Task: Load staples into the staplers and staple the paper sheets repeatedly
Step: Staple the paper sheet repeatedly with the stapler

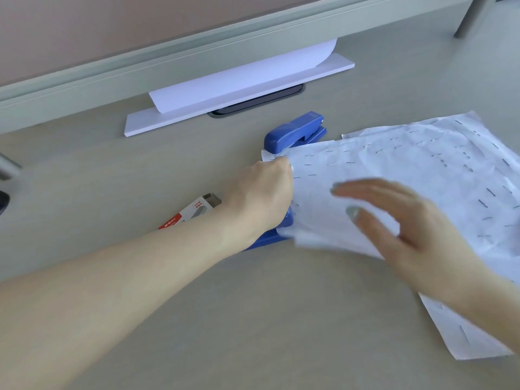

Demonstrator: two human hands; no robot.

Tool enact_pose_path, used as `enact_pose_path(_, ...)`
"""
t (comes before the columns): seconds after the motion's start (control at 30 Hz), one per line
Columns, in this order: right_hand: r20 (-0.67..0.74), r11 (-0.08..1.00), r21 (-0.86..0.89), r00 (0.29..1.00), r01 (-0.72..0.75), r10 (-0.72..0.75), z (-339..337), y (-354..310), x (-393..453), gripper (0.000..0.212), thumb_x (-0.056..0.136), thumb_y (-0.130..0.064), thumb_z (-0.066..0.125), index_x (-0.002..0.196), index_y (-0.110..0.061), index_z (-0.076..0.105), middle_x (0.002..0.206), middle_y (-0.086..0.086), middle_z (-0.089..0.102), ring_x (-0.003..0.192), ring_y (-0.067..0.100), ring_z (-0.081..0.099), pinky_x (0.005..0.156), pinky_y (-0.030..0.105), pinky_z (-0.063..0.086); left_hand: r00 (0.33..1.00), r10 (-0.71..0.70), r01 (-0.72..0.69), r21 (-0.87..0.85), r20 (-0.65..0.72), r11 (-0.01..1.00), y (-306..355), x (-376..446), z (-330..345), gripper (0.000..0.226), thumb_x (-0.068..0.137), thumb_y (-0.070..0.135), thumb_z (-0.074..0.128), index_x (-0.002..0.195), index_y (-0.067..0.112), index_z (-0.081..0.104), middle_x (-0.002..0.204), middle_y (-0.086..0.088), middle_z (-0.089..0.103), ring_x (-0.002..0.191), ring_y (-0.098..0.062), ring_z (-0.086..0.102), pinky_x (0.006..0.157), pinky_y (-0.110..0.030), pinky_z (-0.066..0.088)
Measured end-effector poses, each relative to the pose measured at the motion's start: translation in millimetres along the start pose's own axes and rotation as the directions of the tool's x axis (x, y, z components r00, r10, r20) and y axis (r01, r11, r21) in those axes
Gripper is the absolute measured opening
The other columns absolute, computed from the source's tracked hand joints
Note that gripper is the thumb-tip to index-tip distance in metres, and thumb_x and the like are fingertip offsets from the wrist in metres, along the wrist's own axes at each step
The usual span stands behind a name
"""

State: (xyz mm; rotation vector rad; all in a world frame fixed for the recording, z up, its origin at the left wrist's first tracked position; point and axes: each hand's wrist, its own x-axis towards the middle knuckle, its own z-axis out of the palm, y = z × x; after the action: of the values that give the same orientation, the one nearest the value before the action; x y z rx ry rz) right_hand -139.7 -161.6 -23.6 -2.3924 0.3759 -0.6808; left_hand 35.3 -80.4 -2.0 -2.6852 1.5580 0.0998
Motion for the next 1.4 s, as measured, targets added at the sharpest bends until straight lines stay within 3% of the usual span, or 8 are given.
enact_pose_path(0.07,0.014,1.0,0.004,1.0,0.001,-0.001,-3.4,-0.9,22.2,0.043,0.088,-0.021,0.038,0.129,-0.024,0.052,0.126,-0.033,0.041,0.117,-0.019,0.036,0.097,0.002,0.022,0.999,0.037,-0.039,0.078,0.028,0.996,1.9,2.1,-0.9,0.02,0.085,-0.006,0.034,0.085,0.014,0.031,0.07,0.0,0.029,0.053,-0.015,0.03,0.048,-0.025,0.026)
enact_pose_path(0.17,0.157,0.977,-0.151,0.979,0.154,-0.13,8.9,-0.3,43.7,0.06,0.083,-0.008,0.034,0.141,-0.02,0.034,0.145,-0.016,0.033,0.134,0.006,0.028,0.113,0.028,0.012,1.0,0.003,-0.003,-0.002,0.003,1.0,2.5,3.4,0.7,0.015,0.087,-0.003,0.035,0.086,0.012,0.034,0.077,-0.007,0.043,0.068,-0.023,0.045,0.059,-0.03,0.031)
enact_pose_path(0.3,0.225,0.977,-0.17,0.97,0.133,-0.093,24.4,7.4,24.8,0.059,0.083,-0.014,0.033,0.141,-0.022,0.035,0.146,-0.009,0.04,0.133,0.009,0.028,0.115,0.049,0.012,0.991,-0.074,0.056,-0.162,-0.108,0.985,-3.9,-0.6,9.3,0.008,0.09,0.003,0.035,0.085,0.008,0.036,0.074,-0.01,0.049,0.055,-0.023,0.041,0.048,-0.032,0.026)
enact_pose_path(0.4,0.215,0.959,-0.206,0.965,0.195,-0.15,36.8,1.6,1.9,0.059,0.079,-0.015,0.03,0.137,-0.018,0.043,0.138,-0.007,0.05,0.127,0.01,0.036,0.112,0.049,0.015,0.976,-0.124,0.077,-0.245,-0.181,0.966,-2.8,-4.6,9.1,0.01,0.094,0.009,0.03,0.084,0.011,0.028,0.059,0.0,0.033,0.047,-0.016,0.029,0.043,-0.032,0.015)
enact_pose_path(0.63,0.107,0.915,-0.296,0.961,0.276,-0.256,43.1,4.4,11.6,0.064,0.066,-0.005,0.025,0.119,-0.016,0.061,0.122,-0.002,0.063,0.116,0.017,0.047,0.109,0.051,0.015,0.94,-0.303,0.168,-0.564,-0.156,0.809,-8.8,-1.4,13.5,0.018,0.095,0.018,0.023,0.094,0.013,0.04,0.068,0.001,0.043,0.061,-0.023,0.038,0.053,-0.035,0.028)
enact_pose_path(0.8,0.039,0.887,-0.319,0.939,0.335,-0.341,46.0,8.5,22.9,0.06,0.068,0.001,0.023,0.103,-0.013,0.07,0.105,-0.001,0.071,0.099,0.021,0.063,0.11,0.052,0.017,0.934,-0.234,0.074,-0.495,-0.269,0.866,-5.4,-5.6,13.7,0.016,0.091,0.007,0.026,0.093,0.015,0.039,0.061,0.001,0.042,0.056,-0.021,0.039,0.048,-0.033,0.026)
enact_pose_path(0.97,0.004,0.889,-0.3,0.932,0.346,-0.361,50.5,11.2,30.1,0.054,0.07,0.007,0.026,0.093,-0.011,0.071,0.095,0.0,0.073,0.086,0.024,0.068,0.111,0.052,0.004,0.949,-0.224,0.117,-0.417,-0.22,0.901,-4.6,-1.4,13.1,0.02,0.085,-0.002,0.027,0.094,0.012,0.038,0.061,-0.001,0.04,0.054,-0.023,0.035,0.048,-0.035,0.024)
enact_pose_path(1.4,0.022,0.919,-0.243,0.949,0.309,-0.313,46.0,8.0,21.8,0.059,0.07,0.003,0.025,0.106,-0.014,0.069,0.111,-0.001,0.07,0.102,0.013,0.059,0.11,0.043,0.024,0.881,-0.225,-0.04,-0.541,-0.416,0.84,0.3,-12.0,6.2,0.015,0.096,0.019,0.03,0.095,0.013,0.044,0.062,0.0,0.046,0.06,-0.027,0.045,0.052,-0.034,0.03)
